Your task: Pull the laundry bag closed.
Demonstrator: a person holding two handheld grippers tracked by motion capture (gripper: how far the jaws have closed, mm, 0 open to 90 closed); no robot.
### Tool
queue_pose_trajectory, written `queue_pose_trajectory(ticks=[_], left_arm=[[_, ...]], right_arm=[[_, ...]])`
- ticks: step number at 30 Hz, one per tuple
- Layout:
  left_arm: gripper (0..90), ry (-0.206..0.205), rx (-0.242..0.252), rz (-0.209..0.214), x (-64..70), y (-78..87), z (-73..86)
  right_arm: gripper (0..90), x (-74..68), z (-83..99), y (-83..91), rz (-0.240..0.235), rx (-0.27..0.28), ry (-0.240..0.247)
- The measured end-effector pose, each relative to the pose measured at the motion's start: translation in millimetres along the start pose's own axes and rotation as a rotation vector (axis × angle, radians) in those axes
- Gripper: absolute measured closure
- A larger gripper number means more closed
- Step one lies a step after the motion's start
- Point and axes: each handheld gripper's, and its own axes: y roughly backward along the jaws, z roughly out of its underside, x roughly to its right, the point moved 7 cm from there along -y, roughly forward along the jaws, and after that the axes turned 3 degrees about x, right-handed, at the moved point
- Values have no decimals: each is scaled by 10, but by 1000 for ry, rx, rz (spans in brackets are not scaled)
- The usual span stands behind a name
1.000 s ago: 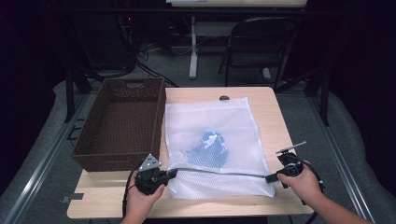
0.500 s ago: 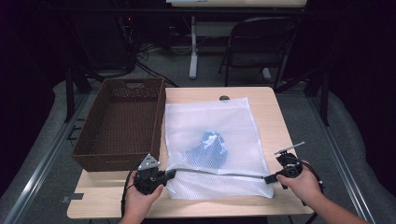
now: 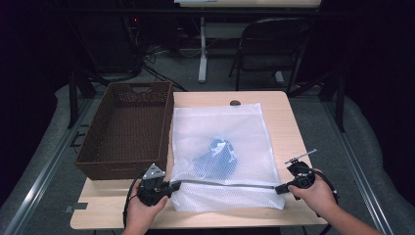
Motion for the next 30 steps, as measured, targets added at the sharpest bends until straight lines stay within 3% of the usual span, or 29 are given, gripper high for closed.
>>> queue_pose_trajectory(ticks=[3,12,19,30], left_arm=[[792,20,-4,7,2,-13,39],[759,14,-44,8,-6,-34,163],[682,25,-66,0,-38,-41,248],[547,24,-63,-25,-80,24,322]], right_arm=[[861,-2,18,-7,4,-5,-10],[861,20,55,-26,6,4,9],[846,38,85,-59,17,4,30],[755,57,92,-8,11,52,43]])
